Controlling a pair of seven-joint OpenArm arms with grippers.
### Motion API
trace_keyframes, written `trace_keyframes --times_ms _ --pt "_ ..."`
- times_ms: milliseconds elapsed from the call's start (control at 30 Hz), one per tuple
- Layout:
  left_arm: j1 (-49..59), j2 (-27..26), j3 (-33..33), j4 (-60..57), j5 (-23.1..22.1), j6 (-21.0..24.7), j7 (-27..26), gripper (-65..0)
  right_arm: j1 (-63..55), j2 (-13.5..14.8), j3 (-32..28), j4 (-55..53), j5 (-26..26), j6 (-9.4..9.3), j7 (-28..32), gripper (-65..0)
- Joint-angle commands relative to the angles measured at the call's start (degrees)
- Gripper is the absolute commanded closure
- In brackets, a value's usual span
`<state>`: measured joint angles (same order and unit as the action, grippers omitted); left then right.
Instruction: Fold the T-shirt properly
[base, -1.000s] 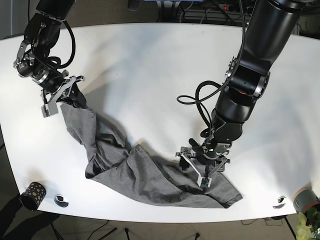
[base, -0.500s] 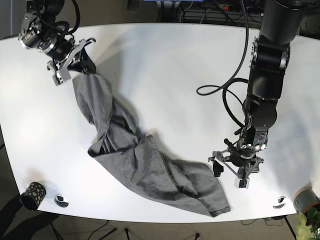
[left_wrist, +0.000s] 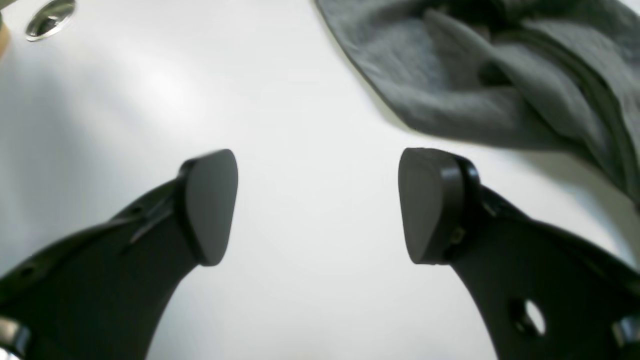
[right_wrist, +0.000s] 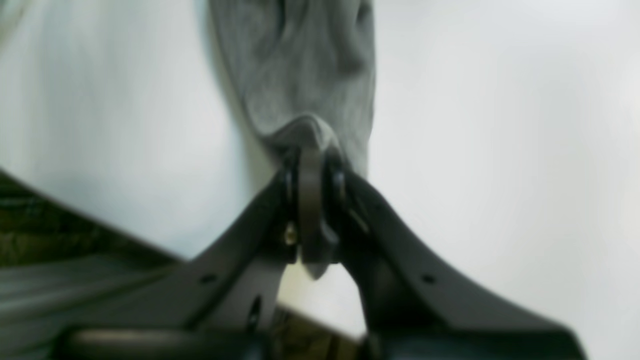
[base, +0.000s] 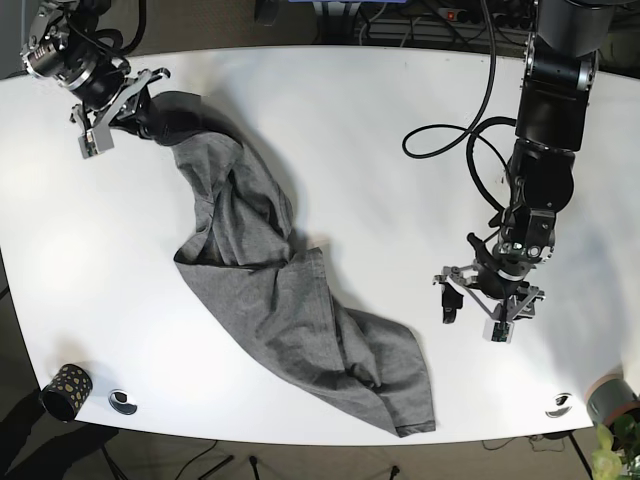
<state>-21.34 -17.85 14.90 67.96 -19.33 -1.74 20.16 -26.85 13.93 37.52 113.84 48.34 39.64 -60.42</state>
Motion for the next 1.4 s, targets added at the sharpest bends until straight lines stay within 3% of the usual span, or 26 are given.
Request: trace_keyframes --times_ms 0,100,233,300,567,833,1000,1367 --pt "-1.5 -0.9 -0.5 1.4 -0.2 0.1 -1.2 -46.5 1.6 0.8 0.4 0.9 1.3 0.36 1.2 -18.2" --pt "-1.5 -0.9 -0.6 1.4 -0.3 0.1 -1.2 -46.5 4.6 0.8 0.3 0.8 1.3 0.36 1.2 -43.3" --pt "-0.9 -0.9 -2.9 1.4 -0.3 0.1 -1.2 -46.5 10.1 0.5 -1.1 -1.2 1.3 0.36 1.2 -65.0" --pt "-0.2 -0.7 -4.0 1.4 -0.3 0.1 -1.2 -46.5 13.3 0.8 -3.5 -3.9 0.4 0.36 1.2 -65.0" --pt "0.1 -1.0 -5.0 3.1 -0.3 0.1 -1.1 -46.5 30.4 -0.4 -16.6 -16.6 -12.8 0.36 1.6 -64.8" --pt "3.2 -2.2 -7.8 8.6 -0.3 0.1 3.3 -46.5 46.1 -3.3 -22.5 -31.1 -21.8 0.36 2.1 -64.7" --pt "5.8 -2.2 -9.9 12.4 -0.2 0.1 3.4 -46.5 52.0 -3.3 -25.0 -41.7 -26.7 0.36 8.1 -64.2" --pt "11.7 -2.8 -11.3 18.1 -0.1 0.1 3.4 -46.5 56.9 -3.4 -25.7 -63.2 -35.0 0.36 21.7 -52.5"
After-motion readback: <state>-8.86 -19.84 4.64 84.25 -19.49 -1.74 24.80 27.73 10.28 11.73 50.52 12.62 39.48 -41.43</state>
